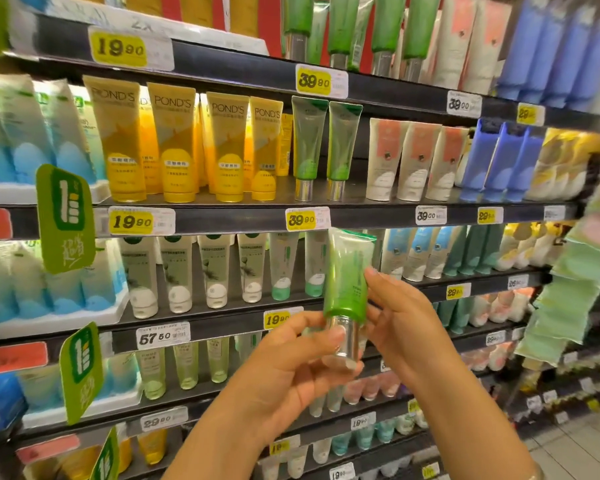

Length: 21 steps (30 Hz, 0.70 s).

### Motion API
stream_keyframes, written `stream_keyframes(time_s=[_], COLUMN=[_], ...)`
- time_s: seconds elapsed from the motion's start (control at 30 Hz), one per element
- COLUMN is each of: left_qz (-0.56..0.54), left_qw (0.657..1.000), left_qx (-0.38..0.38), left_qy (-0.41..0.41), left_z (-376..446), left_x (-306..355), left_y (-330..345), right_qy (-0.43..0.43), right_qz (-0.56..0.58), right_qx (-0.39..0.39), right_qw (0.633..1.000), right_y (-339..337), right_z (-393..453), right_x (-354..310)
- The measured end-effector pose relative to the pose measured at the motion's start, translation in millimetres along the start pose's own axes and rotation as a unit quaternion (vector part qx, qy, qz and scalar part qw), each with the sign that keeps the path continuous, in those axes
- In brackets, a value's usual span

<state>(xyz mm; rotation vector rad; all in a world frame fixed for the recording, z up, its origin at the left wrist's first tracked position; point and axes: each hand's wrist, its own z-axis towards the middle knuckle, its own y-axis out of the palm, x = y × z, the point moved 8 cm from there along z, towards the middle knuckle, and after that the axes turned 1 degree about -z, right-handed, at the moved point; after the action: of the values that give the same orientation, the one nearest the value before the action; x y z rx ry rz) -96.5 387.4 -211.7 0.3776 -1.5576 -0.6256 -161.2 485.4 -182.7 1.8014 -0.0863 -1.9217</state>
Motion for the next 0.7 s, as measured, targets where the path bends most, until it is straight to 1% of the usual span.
stream_keyframes(time_s=[0.1, 0.17, 0.33, 0.47, 0.53, 0.63, 0.7], left_qz=[0.018, 0.055, 0.12, 0.19, 0.245, 0.339, 0.391], left_qw=[0.999, 0.997, 0.988, 0.973, 0.958, 0.921, 0.889], left_qx=[-0.023, -0.034, -0.033, -0.026, -0.024, -0.022, 0.011], left_qy=[0.02, 0.04, 0.088, 0.125, 0.146, 0.192, 0.236], left_z=[8.8, 18.2, 50.8, 85.0, 100.8, 122.8, 134.8], left_x=[10.8, 21.3, 47.4, 68.2, 82.6, 111.4, 134.2], left_y=[6.8, 13.2, 28.7, 45.0, 56.8, 82.4, 97.2], right_qy=[-0.037, -0.066, -0.118, -0.165, -0.193, -0.232, -0.256], right_qz=[-0.045, -0.072, -0.134, -0.126, -0.121, -0.117, -0.118], right_qx=[-0.01, -0.019, -0.025, -0.047, -0.055, -0.077, -0.087], right_qw=[0.998, 0.995, 0.984, 0.977, 0.972, 0.963, 0.955], right_y=[0.7, 3.3, -0.8, -4.3, -5.5, -5.9, -3.5], right_z=[1.2, 4.9, 32.4, 60.9, 76.3, 102.4, 118.7], right_x=[-19.5, -33.7, -67.9, -102.0, -121.6, -154.3, -174.9])
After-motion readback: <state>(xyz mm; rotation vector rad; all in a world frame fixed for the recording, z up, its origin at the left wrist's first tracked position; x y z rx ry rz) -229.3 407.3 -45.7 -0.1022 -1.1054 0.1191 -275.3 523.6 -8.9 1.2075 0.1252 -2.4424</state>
